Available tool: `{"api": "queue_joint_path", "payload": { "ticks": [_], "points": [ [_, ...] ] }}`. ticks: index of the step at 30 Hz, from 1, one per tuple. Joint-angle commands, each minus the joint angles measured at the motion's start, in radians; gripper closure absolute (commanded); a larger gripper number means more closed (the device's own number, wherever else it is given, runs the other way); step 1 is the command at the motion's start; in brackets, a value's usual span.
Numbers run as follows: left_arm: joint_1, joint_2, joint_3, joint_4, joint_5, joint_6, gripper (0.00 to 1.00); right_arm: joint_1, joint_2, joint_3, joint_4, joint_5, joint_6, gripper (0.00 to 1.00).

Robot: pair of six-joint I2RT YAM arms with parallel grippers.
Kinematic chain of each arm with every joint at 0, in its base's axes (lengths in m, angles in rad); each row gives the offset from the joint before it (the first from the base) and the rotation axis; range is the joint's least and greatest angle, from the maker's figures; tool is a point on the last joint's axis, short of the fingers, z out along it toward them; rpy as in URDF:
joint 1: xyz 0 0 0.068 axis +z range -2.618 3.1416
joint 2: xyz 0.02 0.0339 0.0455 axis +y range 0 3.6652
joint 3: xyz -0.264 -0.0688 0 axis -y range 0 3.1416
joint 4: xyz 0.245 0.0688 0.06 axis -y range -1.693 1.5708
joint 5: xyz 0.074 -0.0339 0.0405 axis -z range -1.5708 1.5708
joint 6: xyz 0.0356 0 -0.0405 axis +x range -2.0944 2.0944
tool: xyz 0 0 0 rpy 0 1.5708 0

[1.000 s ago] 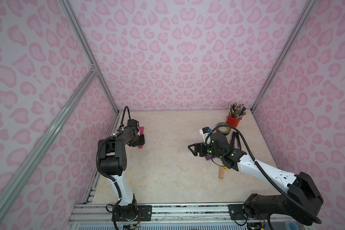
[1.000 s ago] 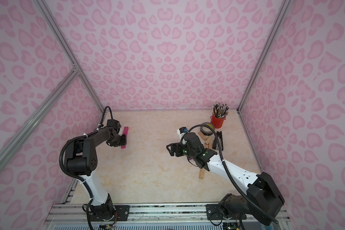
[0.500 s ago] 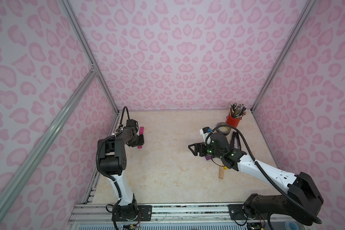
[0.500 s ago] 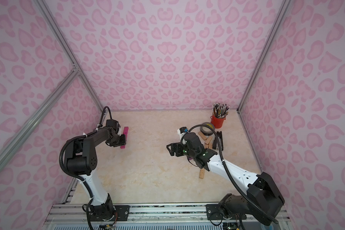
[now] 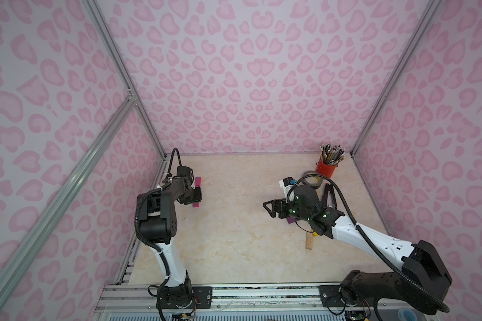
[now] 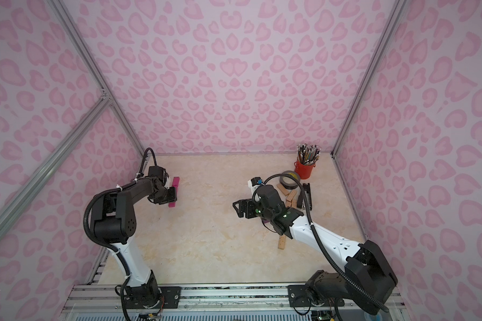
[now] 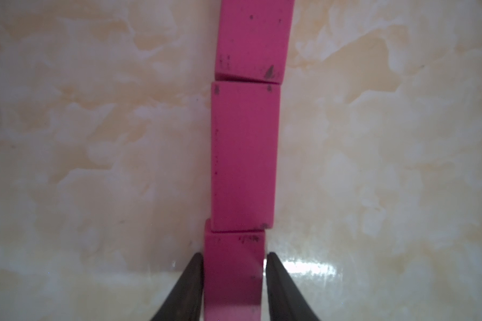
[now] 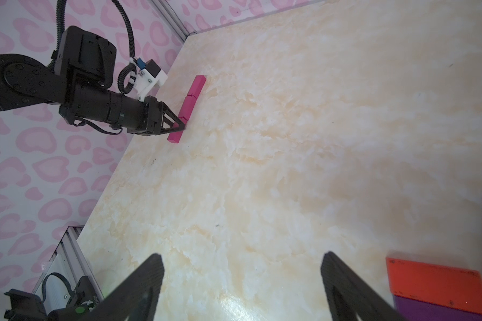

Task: Assemble the letter k with building blocks
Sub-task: Assemble the building block at the center of the board.

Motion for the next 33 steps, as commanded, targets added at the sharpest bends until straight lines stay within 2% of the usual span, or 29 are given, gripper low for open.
{"api": "queue_joint_path", "payload": {
  "ticks": [1, 7, 16, 19, 22, 27, 30, 33],
  "points": [
    [0.002, 0.007, 0.011, -0.010, 0.008, -0.001, 0.60, 0.000, 0.005, -0.009, 0.010, 0.009, 0.003, 0.10],
    [0.004, 0.013, 0.013, -0.014, 0.010, -0.003, 0.63, 0.000, 0.013, -0.005, 0.010, 0.009, 0.006, 0.10],
    [0.006, 0.014, 0.013, -0.015, 0.011, -0.005, 0.58, 0.001, 0.009, -0.009, 0.009, 0.014, 0.006, 0.10],
    [0.007, 0.001, 0.009, -0.010, 0.011, -0.018, 0.53, 0.001, 0.007, -0.009, 0.009, 0.018, 0.006, 0.10],
    [0.007, -0.037, -0.002, -0.002, 0.026, -0.035, 0.33, -0.001, -0.002, -0.009, 0.007, 0.032, 0.006, 0.10],
    [0.007, -0.190, -0.046, 0.042, 0.043, -0.073, 0.18, -0.019, -0.023, 0.008, -0.066, 0.103, 0.014, 0.10],
    [-0.001, -0.319, -0.077, 0.067, 0.087, -0.092, 0.16, -0.042, -0.025, 0.029, -0.138, 0.141, 0.008, 0.10],
    [-0.041, -0.482, -0.140, 0.146, 0.155, -0.115, 0.16, -0.073, -0.021, 0.074, -0.270, 0.235, 0.022, 0.09]
  ]
}}
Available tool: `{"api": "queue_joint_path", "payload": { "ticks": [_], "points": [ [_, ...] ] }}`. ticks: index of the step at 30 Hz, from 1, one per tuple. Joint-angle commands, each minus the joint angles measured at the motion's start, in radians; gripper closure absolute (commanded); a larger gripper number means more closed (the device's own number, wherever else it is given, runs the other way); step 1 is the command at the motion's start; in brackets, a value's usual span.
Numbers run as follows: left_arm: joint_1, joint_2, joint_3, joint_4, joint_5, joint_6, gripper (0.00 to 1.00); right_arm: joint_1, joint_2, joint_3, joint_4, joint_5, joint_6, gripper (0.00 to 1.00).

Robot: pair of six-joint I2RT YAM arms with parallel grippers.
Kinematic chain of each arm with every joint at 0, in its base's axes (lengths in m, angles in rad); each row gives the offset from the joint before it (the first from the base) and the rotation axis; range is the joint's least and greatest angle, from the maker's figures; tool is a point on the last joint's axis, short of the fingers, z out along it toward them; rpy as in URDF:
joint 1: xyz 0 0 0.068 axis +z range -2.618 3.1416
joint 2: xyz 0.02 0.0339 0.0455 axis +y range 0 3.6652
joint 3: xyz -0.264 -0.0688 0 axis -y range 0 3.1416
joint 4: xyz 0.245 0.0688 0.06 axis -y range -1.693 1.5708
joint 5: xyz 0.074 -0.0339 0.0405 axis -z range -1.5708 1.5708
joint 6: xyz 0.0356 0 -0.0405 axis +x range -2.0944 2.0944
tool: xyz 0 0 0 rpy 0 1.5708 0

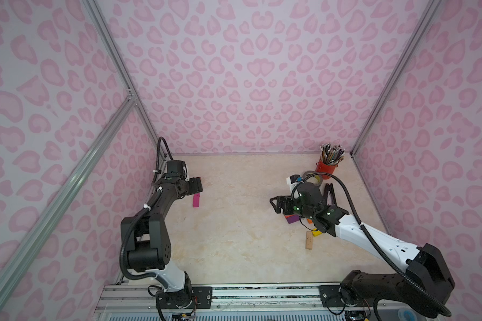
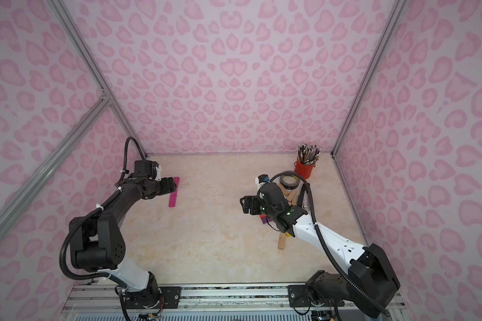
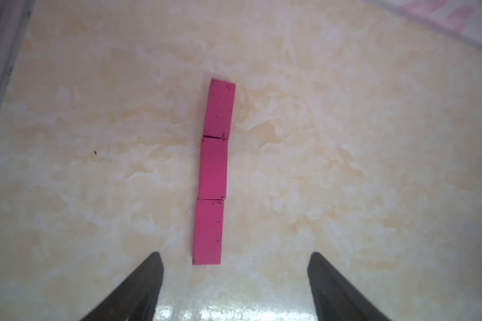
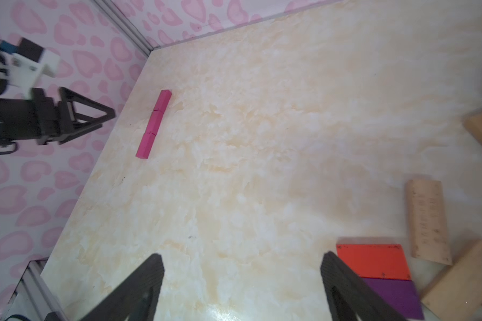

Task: Assemble the letter k with building blocks
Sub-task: Assemble the building block at the center of the board, then move the building block to the center of the board.

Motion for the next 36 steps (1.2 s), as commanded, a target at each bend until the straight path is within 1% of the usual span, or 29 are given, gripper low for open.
{"api": "queue_joint_path", "payload": {
  "ticks": [1, 3, 6, 8, 9, 10, 11, 12, 14, 15, 16, 17, 19, 21, 24, 29, 33, 36],
  "points": [
    [-0.047, -0.158, -0.058, 0.119, 0.104, -0.030, 0.17, -0.035, 0.012, 0.050, -0.199, 0.141, 0.018, 0.08],
    [-0.112, -0.251, -0.097, 0.178, 0.149, -0.004, 0.18, -0.072, 0.050, 0.095, -0.310, 0.192, 0.035, 0.04],
    [-0.224, -0.345, -0.140, 0.249, 0.208, 0.090, 0.18, -0.125, 0.113, 0.146, -0.433, 0.237, 0.078, 0.00],
    [-0.290, -0.393, -0.171, 0.296, 0.269, 0.167, 0.18, -0.158, 0.151, 0.159, -0.471, 0.232, 0.120, 0.05],
    [-0.324, -0.415, -0.192, 0.319, 0.328, 0.236, 0.18, -0.178, 0.172, 0.164, -0.480, 0.218, 0.140, 0.07],
    [-0.353, -0.429, -0.208, 0.327, 0.357, 0.302, 0.18, -0.190, 0.189, 0.166, -0.484, 0.205, 0.156, 0.09],
    [-0.389, -0.443, -0.225, 0.333, 0.360, 0.360, 0.18, -0.197, 0.204, 0.169, -0.486, 0.199, 0.175, 0.11],
    [-0.428, -0.457, -0.248, 0.341, 0.339, 0.418, 0.17, -0.201, 0.225, 0.175, -0.487, 0.198, 0.200, 0.14],
    [-0.459, -0.461, -0.276, 0.343, 0.341, 0.493, 0.17, -0.200, 0.259, 0.190, -0.488, 0.178, 0.228, 0.18],
    [-0.462, -0.457, -0.283, 0.346, 0.351, 0.496, 0.18, -0.198, 0.278, 0.199, -0.483, 0.158, 0.229, 0.21],
    [-0.461, -0.449, -0.286, 0.344, 0.368, 0.498, 0.18, -0.195, 0.296, 0.206, -0.473, 0.138, 0.201, 0.22],
    [-0.460, -0.441, -0.287, 0.339, 0.387, 0.502, 0.19, -0.193, 0.315, 0.211, -0.452, 0.122, 0.145, 0.23],
    [-0.462, -0.428, -0.287, 0.330, 0.396, 0.504, 0.19, -0.193, 0.355, 0.234, -0.469, 0.109, 0.088, 0.22],
    [-0.461, -0.422, -0.288, 0.321, 0.386, 0.509, 0.19, -0.188, 0.375, 0.249, -0.480, 0.105, 0.082, 0.19],
    [-0.460, -0.422, -0.291, 0.315, 0.387, 0.517, 0.18, -0.149, 0.406, 0.274, -0.481, 0.108, 0.071, 0.19],
    [-0.461, -0.409, -0.279, 0.298, 0.377, 0.518, 0.18, -0.103, 0.474, 0.300, -0.478, 0.139, 0.138, 0.24],
    [-0.461, -0.409, -0.275, 0.279, 0.380, 0.534, 0.17, -0.073, 0.502, 0.309, -0.479, 0.193, 0.176, 0.24],
    [-0.461, -0.409, -0.270, 0.259, 0.418, 0.556, 0.16, -0.068, 0.505, 0.293, -0.477, 0.213, 0.202, 0.22]
  ]
}}
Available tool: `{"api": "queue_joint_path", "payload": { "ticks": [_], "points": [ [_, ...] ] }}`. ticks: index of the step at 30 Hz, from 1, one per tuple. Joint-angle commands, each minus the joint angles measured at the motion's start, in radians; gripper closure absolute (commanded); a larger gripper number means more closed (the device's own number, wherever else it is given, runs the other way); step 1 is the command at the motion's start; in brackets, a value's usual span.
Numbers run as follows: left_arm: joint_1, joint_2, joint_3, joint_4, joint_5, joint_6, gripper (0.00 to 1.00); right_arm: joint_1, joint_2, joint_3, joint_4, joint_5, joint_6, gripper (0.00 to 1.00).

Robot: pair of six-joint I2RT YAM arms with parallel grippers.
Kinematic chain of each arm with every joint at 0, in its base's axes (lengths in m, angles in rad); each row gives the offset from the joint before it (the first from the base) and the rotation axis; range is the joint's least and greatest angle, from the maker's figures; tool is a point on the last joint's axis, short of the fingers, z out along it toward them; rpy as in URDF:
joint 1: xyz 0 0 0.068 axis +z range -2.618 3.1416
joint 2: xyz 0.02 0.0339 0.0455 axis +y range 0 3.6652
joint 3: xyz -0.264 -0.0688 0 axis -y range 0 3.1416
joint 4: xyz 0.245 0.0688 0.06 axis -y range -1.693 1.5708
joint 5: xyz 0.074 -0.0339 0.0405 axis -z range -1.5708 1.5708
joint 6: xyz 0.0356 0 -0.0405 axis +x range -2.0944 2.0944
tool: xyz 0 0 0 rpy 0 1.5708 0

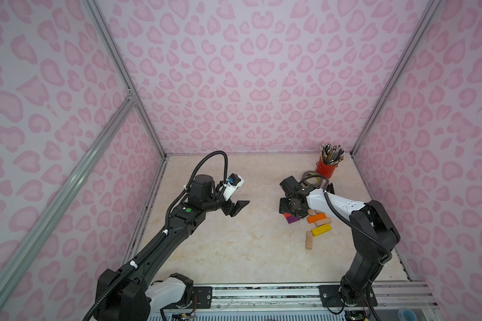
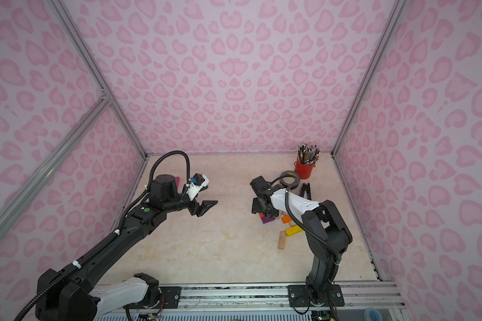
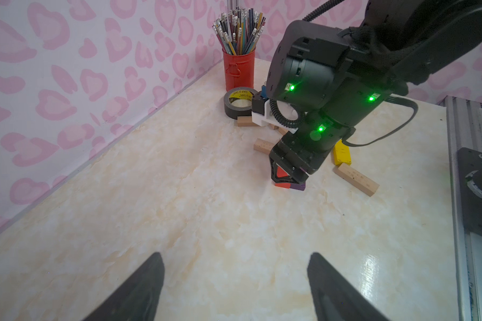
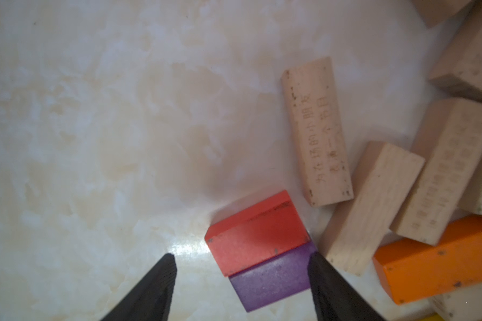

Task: Assemble the letter k with building blocks
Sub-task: Move the building block to the center of the board.

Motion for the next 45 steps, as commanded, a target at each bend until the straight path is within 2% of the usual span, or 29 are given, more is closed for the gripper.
{"api": "queue_joint_path", "payload": {
  "ticks": [1, 12, 20, 23, 28, 36, 40, 45],
  "points": [
    [0.001, 0.003, 0.013, -0.020, 0.049, 0.035, 0.16, 0.006, 0.013, -0.013, -0.011, 0.042, 0.037, 0.22],
    [0.001, 0.016, 0.019, -0.035, 0.040, 0.045, 0.16, 0.010, 0.058, -0.028, 0.066, -0.017, 0.037, 0.29],
    [0.001, 0.016, 0.017, -0.032, 0.018, 0.046, 0.16, 0.027, 0.100, 0.016, 0.090, -0.020, 0.058, 0.34],
    [0.001, 0.015, 0.018, -0.033, 0.011, 0.046, 0.16, 0.032, 0.119, 0.031, 0.090, 0.011, 0.091, 0.42],
    [0.001, 0.010, 0.014, -0.031, 0.005, 0.048, 0.16, 0.042, 0.146, 0.048, 0.097, 0.033, 0.108, 0.49],
    [0.001, 0.008, 0.010, -0.026, -0.037, 0.043, 0.16, 0.055, 0.150, 0.069, 0.131, 0.040, 0.092, 0.70],
    [0.012, 0.004, 0.006, 0.004, -0.145, -0.015, 0.16, 0.087, 0.161, 0.096, 0.156, 0.012, 0.123, 0.75],
    [0.111, 0.014, 0.018, 0.046, -0.204, -0.140, 0.16, 0.173, 0.240, 0.152, 0.279, -0.041, 0.291, 0.74]
  ]
}}
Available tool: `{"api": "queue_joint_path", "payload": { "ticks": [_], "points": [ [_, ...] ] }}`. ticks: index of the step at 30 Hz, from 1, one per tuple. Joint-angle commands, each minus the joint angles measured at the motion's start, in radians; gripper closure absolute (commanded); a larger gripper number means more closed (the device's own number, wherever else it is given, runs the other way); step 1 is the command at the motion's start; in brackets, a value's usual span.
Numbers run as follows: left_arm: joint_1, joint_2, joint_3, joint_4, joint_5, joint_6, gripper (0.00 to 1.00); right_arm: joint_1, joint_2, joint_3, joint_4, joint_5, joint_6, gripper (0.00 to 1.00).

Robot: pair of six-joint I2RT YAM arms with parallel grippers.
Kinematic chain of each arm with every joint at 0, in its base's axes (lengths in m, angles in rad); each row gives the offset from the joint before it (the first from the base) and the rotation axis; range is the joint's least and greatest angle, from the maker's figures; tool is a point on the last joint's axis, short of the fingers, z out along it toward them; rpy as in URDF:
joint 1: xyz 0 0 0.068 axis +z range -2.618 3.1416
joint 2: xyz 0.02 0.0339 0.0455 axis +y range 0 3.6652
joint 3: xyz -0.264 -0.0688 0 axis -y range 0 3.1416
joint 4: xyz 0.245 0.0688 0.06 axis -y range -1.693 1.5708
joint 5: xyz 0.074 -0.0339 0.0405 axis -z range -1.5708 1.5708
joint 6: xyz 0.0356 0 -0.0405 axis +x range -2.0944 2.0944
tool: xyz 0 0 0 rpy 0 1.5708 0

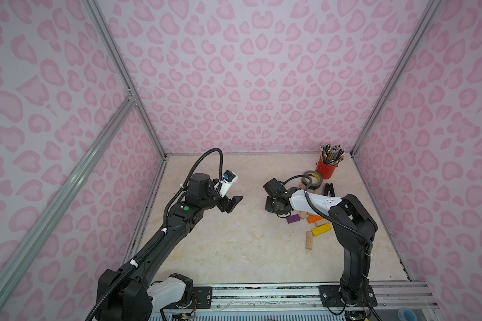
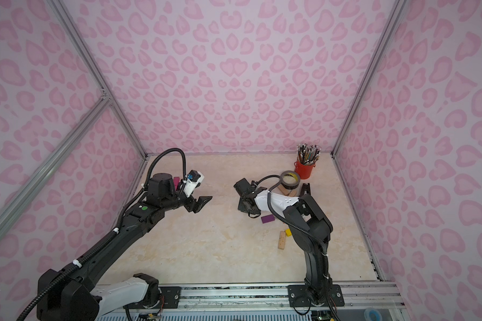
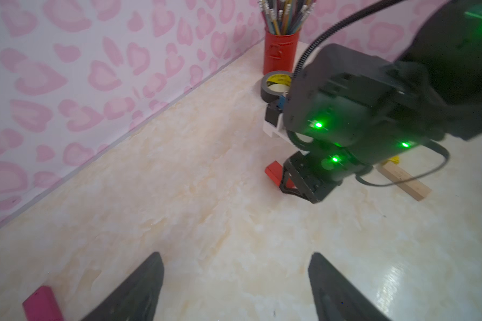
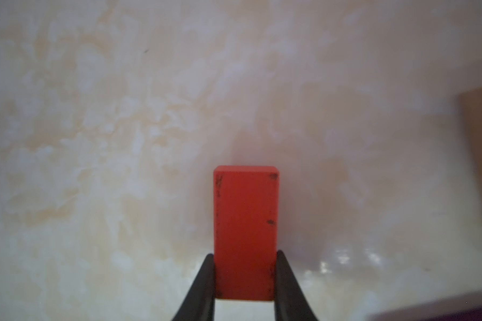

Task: Assemble the letter k with building blocks
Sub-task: Move the building block to the center of the board.

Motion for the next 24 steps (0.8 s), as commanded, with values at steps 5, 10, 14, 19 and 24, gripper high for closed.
{"api": "queue_joint_path", "payload": {
  "ticks": [5, 10, 14, 19, 24],
  "points": [
    [0.108, 0.028, 0.018, 0.058, -0.158, -0.164, 0.16, 0.102, 0.196, 0.193, 0.135, -0.054, 0.207, 0.74],
    [0.124, 0.039, 0.019, 0.058, -0.232, -0.197, 0.17, 0.123, 0.323, 0.340, 0.150, -0.082, 0.246, 0.64],
    [0.143, 0.072, 0.036, 0.059, -0.256, -0.249, 0.19, 0.122, 0.314, 0.373, 0.149, -0.101, 0.222, 0.51],
    [0.148, 0.115, 0.061, 0.051, -0.308, -0.332, 0.24, 0.104, 0.148, 0.259, 0.163, -0.093, 0.104, 0.44],
    [0.123, 0.184, 0.115, 0.018, -0.271, -0.392, 0.35, 0.080, -0.118, 0.016, 0.251, -0.092, -0.100, 0.39]
  ]
}}
